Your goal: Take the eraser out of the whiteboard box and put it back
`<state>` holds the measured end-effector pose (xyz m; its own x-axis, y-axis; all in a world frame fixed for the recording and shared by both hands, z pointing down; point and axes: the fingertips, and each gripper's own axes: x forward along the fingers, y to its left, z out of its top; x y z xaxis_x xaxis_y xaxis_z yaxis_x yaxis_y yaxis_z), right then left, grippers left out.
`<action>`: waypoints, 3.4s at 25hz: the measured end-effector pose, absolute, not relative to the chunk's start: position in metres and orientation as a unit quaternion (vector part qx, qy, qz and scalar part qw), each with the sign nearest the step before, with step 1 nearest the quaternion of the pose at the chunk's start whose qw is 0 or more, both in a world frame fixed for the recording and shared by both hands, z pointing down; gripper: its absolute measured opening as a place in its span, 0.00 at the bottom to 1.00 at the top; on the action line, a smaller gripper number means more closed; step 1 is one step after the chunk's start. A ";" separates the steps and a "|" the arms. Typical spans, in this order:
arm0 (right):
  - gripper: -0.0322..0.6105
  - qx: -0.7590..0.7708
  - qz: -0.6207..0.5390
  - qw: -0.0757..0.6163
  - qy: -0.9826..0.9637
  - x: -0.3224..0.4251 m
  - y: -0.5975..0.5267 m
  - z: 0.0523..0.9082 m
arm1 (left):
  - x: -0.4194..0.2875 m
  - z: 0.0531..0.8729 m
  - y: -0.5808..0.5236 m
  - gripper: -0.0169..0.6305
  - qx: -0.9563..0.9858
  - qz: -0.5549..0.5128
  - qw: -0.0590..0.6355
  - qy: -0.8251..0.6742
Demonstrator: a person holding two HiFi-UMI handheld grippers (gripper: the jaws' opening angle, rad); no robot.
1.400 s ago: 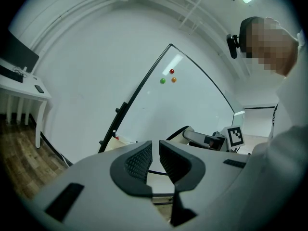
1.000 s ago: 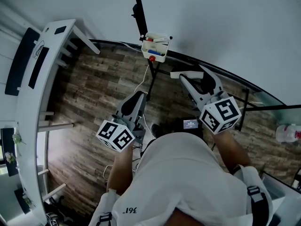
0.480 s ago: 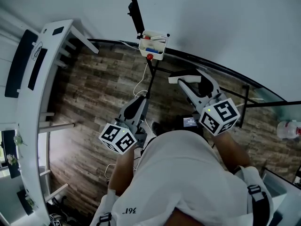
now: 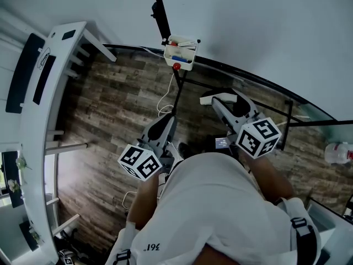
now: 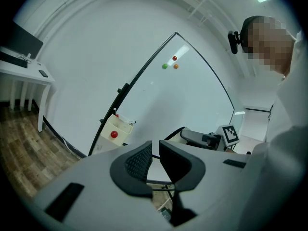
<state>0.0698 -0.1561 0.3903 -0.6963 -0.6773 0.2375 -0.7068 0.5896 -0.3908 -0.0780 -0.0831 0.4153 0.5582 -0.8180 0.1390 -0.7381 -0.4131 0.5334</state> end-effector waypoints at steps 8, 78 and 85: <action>0.48 0.384 0.230 0.041 -0.893 0.067 -0.156 0.393 | -0.078 0.418 -0.083 0.08 0.837 -0.076 0.282 -0.462; 0.48 0.389 0.125 0.054 -0.911 0.019 -0.263 0.338 | -0.153 0.385 -0.168 0.08 0.837 -0.053 0.205 -0.505; 0.48 0.397 0.126 0.070 -0.907 0.013 -0.279 0.350 | -0.151 0.388 -0.186 0.08 0.842 -0.040 0.203 -0.499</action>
<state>0.0129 -0.2791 0.3501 -0.6753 -0.7020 0.2263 -0.7371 0.6533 -0.1729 -0.1514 -0.1863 0.3875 0.4993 -0.8558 0.1356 -0.8235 -0.4201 0.3812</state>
